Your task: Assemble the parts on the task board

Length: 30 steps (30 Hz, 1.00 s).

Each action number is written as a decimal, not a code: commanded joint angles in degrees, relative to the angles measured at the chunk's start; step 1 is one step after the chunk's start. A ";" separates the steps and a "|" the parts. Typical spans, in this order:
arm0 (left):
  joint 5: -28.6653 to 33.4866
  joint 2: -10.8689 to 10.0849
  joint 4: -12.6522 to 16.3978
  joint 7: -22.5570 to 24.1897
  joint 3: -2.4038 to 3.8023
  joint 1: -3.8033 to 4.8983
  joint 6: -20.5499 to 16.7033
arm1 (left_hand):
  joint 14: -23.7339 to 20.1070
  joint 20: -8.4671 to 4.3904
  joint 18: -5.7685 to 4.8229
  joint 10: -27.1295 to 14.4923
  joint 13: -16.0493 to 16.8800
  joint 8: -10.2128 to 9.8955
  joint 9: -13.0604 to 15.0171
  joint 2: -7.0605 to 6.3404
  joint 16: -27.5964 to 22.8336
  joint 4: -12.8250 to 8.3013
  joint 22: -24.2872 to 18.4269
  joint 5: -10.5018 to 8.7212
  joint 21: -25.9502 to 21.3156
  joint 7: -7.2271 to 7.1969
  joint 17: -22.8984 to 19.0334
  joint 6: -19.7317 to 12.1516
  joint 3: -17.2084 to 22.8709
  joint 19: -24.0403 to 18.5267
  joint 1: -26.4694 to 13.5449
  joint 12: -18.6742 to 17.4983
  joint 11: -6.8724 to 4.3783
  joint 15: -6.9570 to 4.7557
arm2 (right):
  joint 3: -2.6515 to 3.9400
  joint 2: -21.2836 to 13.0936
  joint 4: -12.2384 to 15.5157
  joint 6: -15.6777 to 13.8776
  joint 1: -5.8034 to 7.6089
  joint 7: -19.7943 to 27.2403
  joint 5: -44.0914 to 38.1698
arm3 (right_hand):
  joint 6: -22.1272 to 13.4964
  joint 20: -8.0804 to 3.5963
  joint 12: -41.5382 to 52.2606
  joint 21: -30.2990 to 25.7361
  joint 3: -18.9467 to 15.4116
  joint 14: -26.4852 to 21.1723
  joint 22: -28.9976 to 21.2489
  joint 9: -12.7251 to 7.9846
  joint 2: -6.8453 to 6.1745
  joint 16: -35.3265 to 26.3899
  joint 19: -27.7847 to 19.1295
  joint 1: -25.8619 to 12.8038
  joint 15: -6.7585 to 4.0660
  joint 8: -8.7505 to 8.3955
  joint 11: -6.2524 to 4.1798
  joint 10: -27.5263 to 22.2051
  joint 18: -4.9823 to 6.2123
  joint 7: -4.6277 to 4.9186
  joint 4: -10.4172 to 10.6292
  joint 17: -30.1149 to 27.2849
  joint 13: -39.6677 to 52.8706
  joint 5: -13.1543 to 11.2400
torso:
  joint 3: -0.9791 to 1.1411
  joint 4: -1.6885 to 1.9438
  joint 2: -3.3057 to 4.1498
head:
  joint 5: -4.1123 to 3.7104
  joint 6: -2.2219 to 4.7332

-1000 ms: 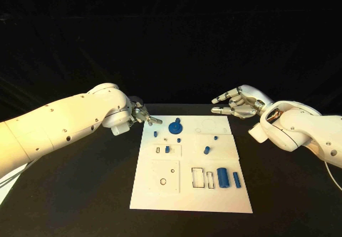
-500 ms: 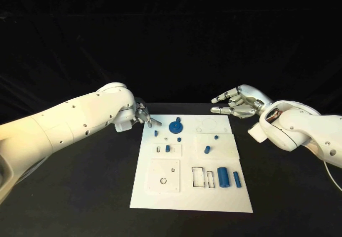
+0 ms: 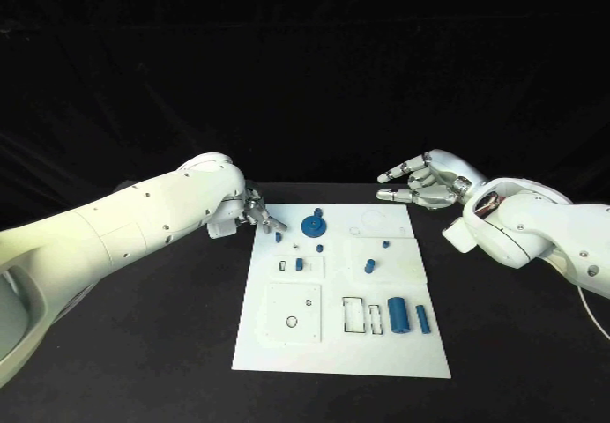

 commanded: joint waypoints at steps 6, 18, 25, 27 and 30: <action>-0.04 0.54 -0.41 1.13 -0.02 -0.20 2.46 | 6.03 -0.20 -0.17 0.46 0.23 0.66 -0.08 0.94 0.18 -0.11 2.69 0.02 0.38 -0.01 15.10 0.83 0.25 0.49 0.46 0.45 -0.33 -0.25 | 0.00 0.16 -0.06 0.34 -0.04 0.53 -0.45 | 0.36 -0.24 -0.18 -0.39 -0.35 4.61 8.36 -0.02 0.05 -0.29 2.42 -0.52 -0.26 0.06 -0.38 0.70 0.40 -0.06 -0.09 9.30 8.47 0.20 | -0.03 0.03 -0.05 | 0.08 -0.01; 0.23 0.78 -0.74 1.33 -0.06 -0.29 1.17 | 6.03 -0.29 -0.17 0.50 0.22 0.93 -0.11 1.33 0.18 -0.20 2.72 0.05 0.39 -0.12 15.10 0.99 0.47 0.49 1.10 0.48 -0.44 -0.35 | 0.00 0.38 -0.24 0.43 -0.04 0.53 -0.45 | 0.36 -0.24 -0.18 -0.39 -0.35 4.61 8.36 -0.02 0.05 -0.29 2.42 -0.52 -0.26 0.06 -0.38 0.70 0.40 -0.06 -0.09 9.30 8.47 0.20 | -0.03 0.06 -0.01 | 0.08 0.03; 1.13 0.87 -0.51 1.60 -0.06 -0.30 1.41 | 6.03 -0.41 -0.24 0.64 0.36 1.37 -0.04 1.80 0.18 -0.31 3.01 0.05 0.57 -0.27 15.10 1.17 0.91 0.62 1.99 0.64 -0.57 -0.47 | 0.00 0.56 -0.35 0.51 -0.04 0.53 -0.45 | 0.36 -0.24 -0.18 -0.39 -0.35 4.61 8.36 -0.02 0.05 -0.29 2.42 -0.52 -0.26 0.06 -0.38 0.70 0.40 -0.06 -0.09 9.30 8.47 0.20 | -0.01 0.03 0.00 | 0.14 0.01; 1.25 0.91 -0.50 1.50 -0.06 -0.30 1.50 | 6.03 -0.45 -0.24 0.66 0.35 1.53 0.00 1.93 0.18 -0.36 3.06 0.04 0.59 -0.32 15.10 1.23 1.08 0.64 2.36 0.65 -0.62 -0.51 | 0.00 0.57 -0.36 0.52 -0.04 0.52 -0.46 | 0.36 -0.24 -0.18 -0.39 -0.35 4.61 8.36 -0.02 0.05 -0.29 2.42 -0.52 -0.26 0.06 -0.38 0.70 0.40 -0.06 -0.09 9.30 8.47 0.20 | 0.00 0.05 -0.03 | 0.19 -0.05; 1.34 0.92 -0.50 1.33 -0.06 -0.31 1.44 | 6.03 -0.47 -0.24 0.66 0.35 1.63 0.03 2.03 0.18 -0.37 3.06 0.04 0.59 -0.34 15.10 1.25 1.18 0.63 2.54 0.65 -0.64 -0.53 | 0.00 0.52 -0.37 0.53 -0.04 0.49 -0.48 | 0.36 -0.24 -0.05 -0.39 -0.41 4.62 8.37 -0.02 0.14 -0.28 2.42 -0.45 -0.26 0.06 -0.39 0.75 0.40 -0.06 -0.17 9.33 8.53 0.40 | 0.02 0.04 -0.04 | 0.24 -0.12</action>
